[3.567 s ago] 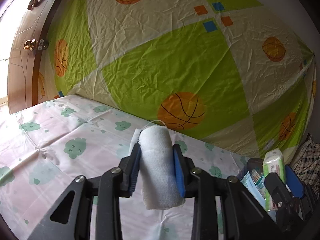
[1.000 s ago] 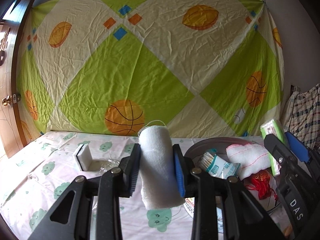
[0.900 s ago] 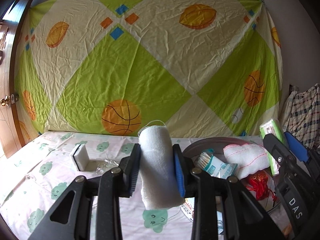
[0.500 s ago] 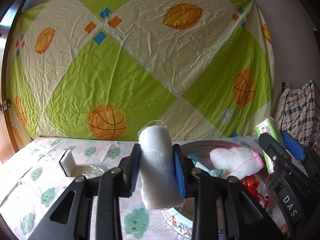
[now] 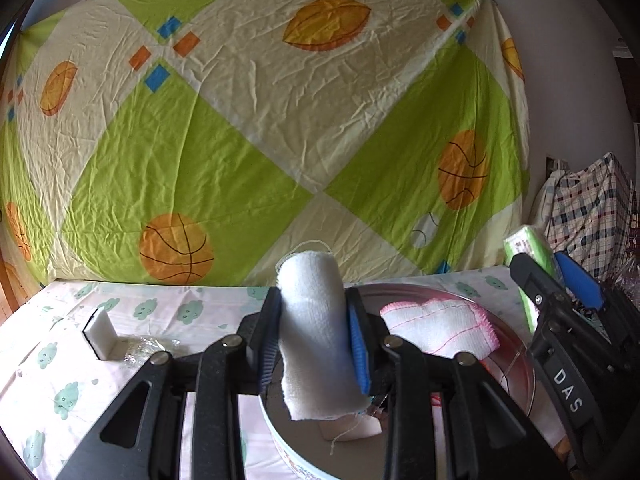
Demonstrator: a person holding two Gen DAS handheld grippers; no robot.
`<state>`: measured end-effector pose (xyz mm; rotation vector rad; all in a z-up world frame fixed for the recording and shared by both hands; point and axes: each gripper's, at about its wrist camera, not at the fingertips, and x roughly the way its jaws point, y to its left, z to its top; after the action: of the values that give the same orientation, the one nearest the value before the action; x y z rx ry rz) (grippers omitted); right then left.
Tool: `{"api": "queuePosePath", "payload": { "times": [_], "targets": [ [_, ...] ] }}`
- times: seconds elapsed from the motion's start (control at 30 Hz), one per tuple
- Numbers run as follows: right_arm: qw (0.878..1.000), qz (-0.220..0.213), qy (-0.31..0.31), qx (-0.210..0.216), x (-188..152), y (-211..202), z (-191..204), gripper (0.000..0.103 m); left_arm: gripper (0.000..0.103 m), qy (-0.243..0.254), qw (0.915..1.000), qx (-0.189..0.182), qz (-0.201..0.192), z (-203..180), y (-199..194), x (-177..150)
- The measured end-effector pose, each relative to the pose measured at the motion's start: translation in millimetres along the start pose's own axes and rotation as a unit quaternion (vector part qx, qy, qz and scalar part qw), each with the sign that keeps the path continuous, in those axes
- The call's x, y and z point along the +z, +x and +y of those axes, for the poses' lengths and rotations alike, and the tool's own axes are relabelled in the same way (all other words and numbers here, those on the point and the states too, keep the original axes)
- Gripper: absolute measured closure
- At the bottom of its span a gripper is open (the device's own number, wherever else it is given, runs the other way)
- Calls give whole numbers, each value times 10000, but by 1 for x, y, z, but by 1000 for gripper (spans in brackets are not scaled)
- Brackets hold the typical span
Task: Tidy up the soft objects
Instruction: 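Carry the bandage and tissue pack over the tin with both tools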
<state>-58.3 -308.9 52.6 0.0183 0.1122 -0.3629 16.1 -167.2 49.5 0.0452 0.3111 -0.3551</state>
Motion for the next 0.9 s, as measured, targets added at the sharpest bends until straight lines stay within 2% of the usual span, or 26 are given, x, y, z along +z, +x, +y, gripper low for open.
{"api": "queuePosePath", "payload": {
  "times": [0.5, 0.9],
  "targets": [
    [9992, 103, -197, -322, 1, 21, -13, 52, 73, 99, 9996, -222, 123, -33, 18, 5],
    [9984, 456, -139, -305, -1, 45, -24, 52, 73, 76, 9986, -277, 448, -48, 43, -5]
  ]
}}
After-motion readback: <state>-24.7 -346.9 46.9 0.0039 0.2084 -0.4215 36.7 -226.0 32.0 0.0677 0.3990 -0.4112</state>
